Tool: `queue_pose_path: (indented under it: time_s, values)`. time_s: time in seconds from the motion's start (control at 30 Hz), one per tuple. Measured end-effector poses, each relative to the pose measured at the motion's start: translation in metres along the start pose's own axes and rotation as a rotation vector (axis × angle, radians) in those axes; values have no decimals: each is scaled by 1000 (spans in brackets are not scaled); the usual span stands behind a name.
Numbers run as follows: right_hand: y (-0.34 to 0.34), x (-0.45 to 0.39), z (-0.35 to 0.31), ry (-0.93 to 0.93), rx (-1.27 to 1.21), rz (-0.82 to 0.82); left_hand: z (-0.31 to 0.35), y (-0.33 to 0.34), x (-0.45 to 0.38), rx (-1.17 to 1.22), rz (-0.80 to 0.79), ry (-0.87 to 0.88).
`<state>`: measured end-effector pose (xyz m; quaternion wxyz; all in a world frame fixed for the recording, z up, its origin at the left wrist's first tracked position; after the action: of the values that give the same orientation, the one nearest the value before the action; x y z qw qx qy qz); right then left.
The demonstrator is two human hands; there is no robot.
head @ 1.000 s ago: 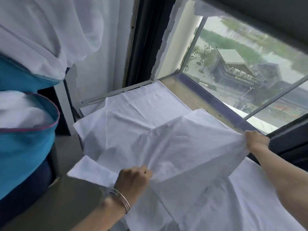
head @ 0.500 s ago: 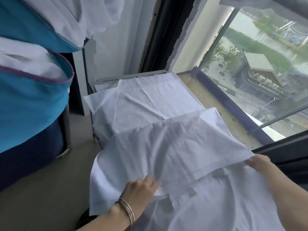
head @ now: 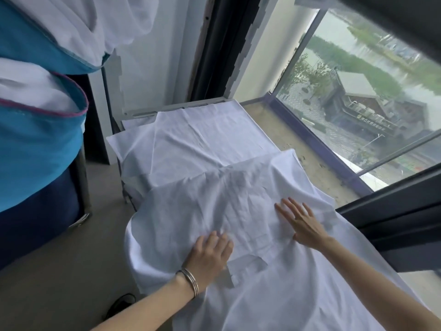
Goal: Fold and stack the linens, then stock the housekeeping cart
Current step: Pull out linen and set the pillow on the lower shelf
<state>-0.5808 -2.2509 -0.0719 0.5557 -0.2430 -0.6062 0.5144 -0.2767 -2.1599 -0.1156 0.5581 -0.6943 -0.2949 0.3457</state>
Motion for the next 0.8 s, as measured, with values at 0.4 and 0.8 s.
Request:
queue_pose_path:
  time_s: [0.4, 0.8]
  values:
    - [-66, -11, 11, 21, -879, -91, -130, -31, -80, 940, -514, -521]
    - [-59, 5, 21, 162, -65, 464, -36, -50, -7, 148, -314, -374]
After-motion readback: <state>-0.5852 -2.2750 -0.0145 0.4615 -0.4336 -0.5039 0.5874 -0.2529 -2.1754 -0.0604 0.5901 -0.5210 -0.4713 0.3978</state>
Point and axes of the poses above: each hand's wrist, its own x-axis away from the middle knuckle, its own y-axis out of the palm, z = x × y, the point moved 1 cm from there along -x, towards the middle knuckle, and after that the axes turned 13 degrees about -x, right-handed, at the moved point
